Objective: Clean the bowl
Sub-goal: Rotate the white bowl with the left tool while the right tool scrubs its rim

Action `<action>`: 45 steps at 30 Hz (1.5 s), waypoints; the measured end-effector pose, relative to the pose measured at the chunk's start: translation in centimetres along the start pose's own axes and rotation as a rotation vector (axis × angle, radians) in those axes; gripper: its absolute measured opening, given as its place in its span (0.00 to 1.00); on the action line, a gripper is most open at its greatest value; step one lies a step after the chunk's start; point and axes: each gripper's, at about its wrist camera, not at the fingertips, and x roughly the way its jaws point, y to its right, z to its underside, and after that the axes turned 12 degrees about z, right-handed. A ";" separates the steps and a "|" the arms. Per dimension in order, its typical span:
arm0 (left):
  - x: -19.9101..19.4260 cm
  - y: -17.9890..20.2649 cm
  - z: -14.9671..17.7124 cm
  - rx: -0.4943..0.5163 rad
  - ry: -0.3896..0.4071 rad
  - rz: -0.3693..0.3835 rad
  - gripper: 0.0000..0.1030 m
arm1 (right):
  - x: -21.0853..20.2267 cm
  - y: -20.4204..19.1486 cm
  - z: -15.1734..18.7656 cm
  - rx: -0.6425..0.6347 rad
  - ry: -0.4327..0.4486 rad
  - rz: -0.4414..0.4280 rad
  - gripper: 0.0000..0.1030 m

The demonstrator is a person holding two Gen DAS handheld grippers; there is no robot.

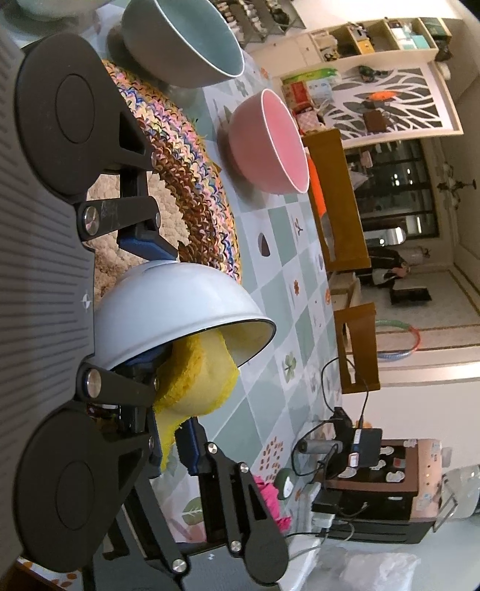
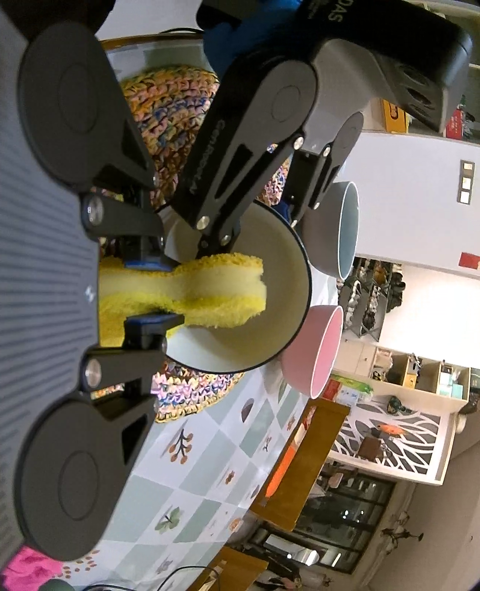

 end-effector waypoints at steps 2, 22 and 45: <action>-0.2 0.1 0.0 0.008 0.014 -0.006 0.38 | -0.3 -0.2 0.1 0.005 0.006 0.011 0.22; -2.3 -0.7 -1.0 0.086 0.054 -0.107 0.24 | -1.1 -1.2 -1.3 0.080 0.033 -0.037 0.22; -2.3 -2.7 0.0 -0.062 0.030 -0.068 0.38 | -0.4 -0.4 -0.9 0.111 0.030 -0.031 0.22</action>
